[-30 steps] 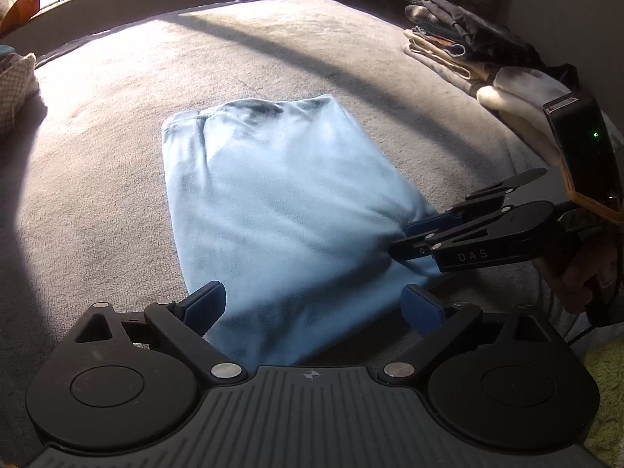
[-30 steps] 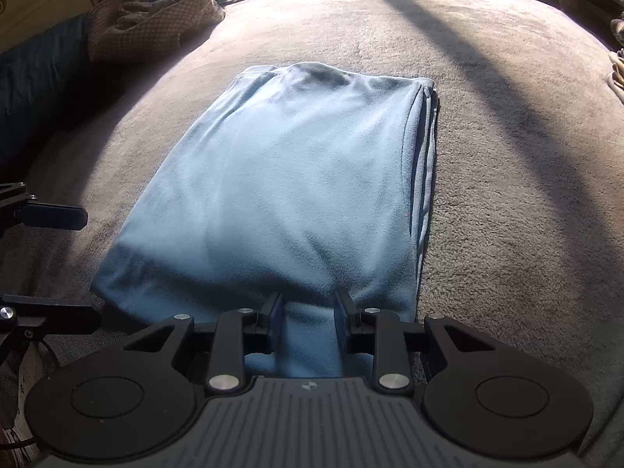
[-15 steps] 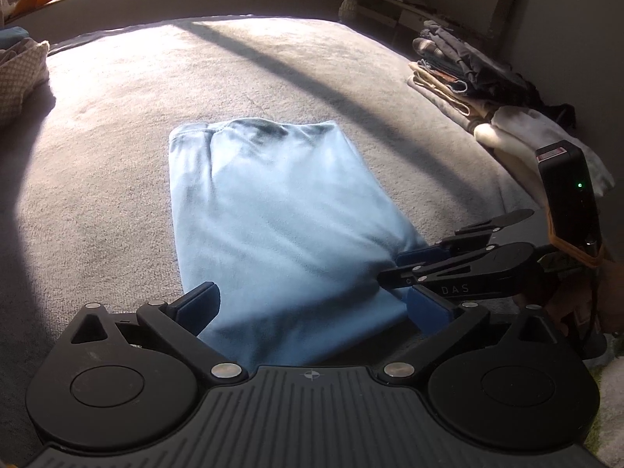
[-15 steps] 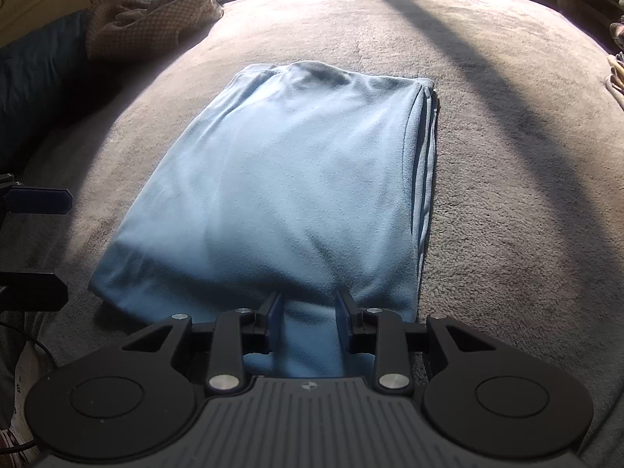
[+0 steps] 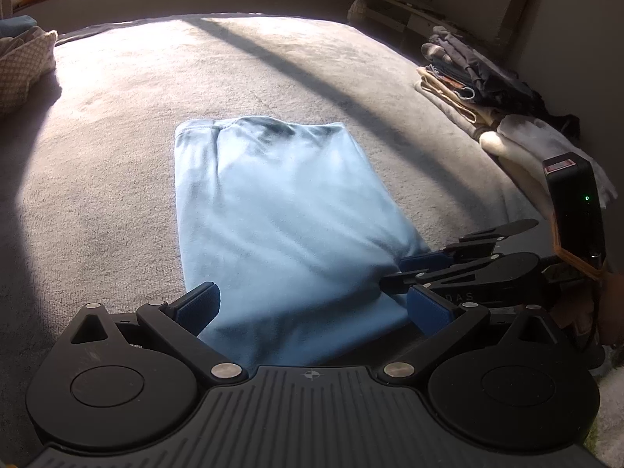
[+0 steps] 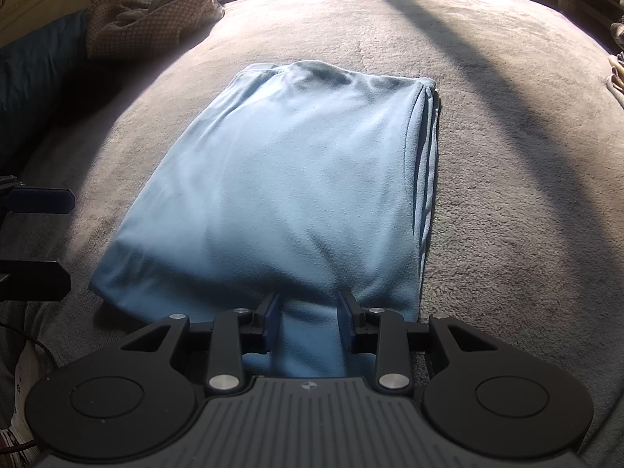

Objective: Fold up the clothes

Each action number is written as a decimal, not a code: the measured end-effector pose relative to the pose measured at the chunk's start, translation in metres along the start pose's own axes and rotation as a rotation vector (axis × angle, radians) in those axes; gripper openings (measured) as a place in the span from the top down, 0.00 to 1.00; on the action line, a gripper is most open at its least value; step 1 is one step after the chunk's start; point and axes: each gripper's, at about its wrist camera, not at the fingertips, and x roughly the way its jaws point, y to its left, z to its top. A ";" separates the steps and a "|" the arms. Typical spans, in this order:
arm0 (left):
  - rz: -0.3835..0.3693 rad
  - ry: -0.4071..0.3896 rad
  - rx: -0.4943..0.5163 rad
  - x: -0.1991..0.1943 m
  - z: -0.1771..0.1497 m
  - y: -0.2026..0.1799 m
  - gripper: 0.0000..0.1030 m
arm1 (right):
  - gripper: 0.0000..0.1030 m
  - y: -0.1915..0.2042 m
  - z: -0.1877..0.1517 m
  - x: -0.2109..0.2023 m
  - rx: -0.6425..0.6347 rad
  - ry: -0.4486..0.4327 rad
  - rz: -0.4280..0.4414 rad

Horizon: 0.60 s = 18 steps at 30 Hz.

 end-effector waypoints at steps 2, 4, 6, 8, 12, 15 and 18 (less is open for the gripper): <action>0.003 0.004 -0.014 0.001 0.000 0.002 0.00 | 0.66 0.001 0.000 0.000 0.000 0.000 0.000; 0.004 0.008 -0.036 0.002 0.000 0.007 0.00 | 0.66 0.001 0.000 0.000 0.002 0.000 0.000; 0.008 0.014 -0.059 0.003 0.000 0.011 0.00 | 0.66 0.002 0.000 0.000 0.000 0.000 -0.001; 0.022 0.022 -0.076 0.005 0.000 0.015 0.00 | 0.66 0.002 0.000 0.000 0.000 0.000 -0.001; 0.026 0.032 -0.096 0.006 -0.001 0.020 0.00 | 0.65 0.001 -0.001 0.000 -0.001 0.000 -0.002; 0.028 0.038 -0.104 0.007 -0.001 0.022 0.00 | 0.65 0.001 0.000 0.000 -0.002 0.001 -0.003; 0.031 0.046 -0.114 0.008 -0.001 0.023 0.00 | 0.65 0.001 0.000 0.001 -0.003 0.001 -0.003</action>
